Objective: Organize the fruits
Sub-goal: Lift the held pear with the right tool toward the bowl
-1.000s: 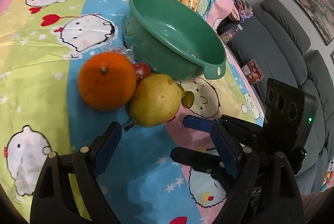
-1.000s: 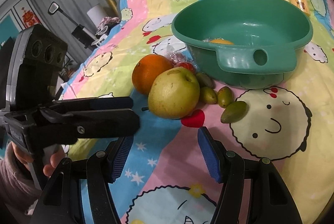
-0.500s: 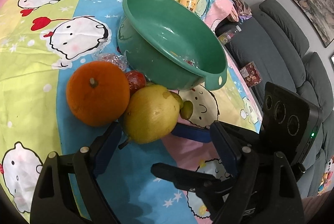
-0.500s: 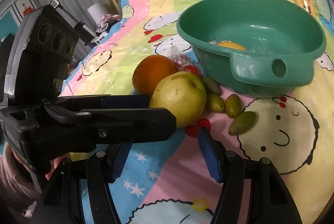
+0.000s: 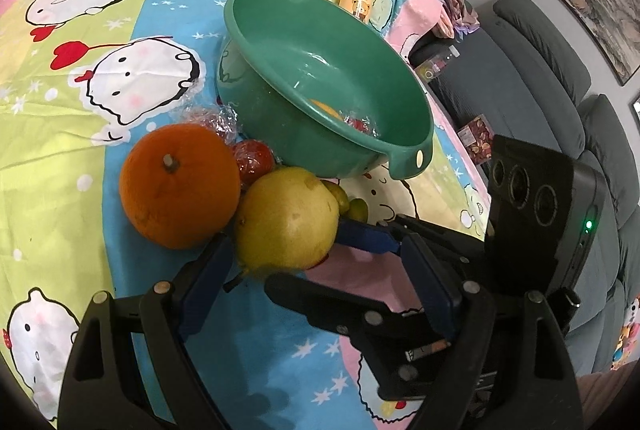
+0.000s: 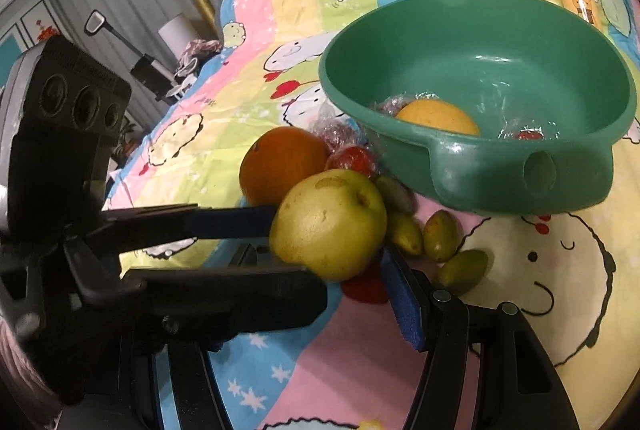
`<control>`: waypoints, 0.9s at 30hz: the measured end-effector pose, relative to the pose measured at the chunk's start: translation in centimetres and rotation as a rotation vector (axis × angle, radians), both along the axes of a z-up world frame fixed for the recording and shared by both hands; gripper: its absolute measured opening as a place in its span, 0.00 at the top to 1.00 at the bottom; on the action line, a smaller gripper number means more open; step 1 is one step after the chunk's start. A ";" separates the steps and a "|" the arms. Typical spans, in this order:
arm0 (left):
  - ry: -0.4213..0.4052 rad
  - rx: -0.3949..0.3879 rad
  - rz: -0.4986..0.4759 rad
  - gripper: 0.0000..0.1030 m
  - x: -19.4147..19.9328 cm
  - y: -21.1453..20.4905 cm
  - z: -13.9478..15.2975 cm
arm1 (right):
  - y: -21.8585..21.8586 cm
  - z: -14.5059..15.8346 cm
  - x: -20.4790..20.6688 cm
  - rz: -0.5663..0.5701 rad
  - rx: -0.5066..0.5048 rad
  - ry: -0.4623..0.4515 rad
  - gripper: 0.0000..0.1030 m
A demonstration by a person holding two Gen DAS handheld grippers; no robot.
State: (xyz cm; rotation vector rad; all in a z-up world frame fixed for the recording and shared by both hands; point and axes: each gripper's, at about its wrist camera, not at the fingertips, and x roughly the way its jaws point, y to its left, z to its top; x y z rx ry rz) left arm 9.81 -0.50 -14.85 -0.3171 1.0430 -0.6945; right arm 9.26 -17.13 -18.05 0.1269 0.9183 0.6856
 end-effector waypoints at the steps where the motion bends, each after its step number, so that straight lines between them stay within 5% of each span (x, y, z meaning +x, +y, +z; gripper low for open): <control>1: 0.000 0.002 -0.001 0.18 0.0 0.0 0.0 | 0.0 0.0 0.1 -0.003 0.005 -0.001 0.37; 14: -0.007 0.042 0.026 0.33 0.2 0.3 -0.2 | 0.1 -0.6 0.7 -0.036 0.033 0.015 0.38; 27: -0.006 0.027 0.034 0.36 -0.3 0.6 -0.1 | 0.1 -0.4 0.3 -0.032 0.022 0.000 0.38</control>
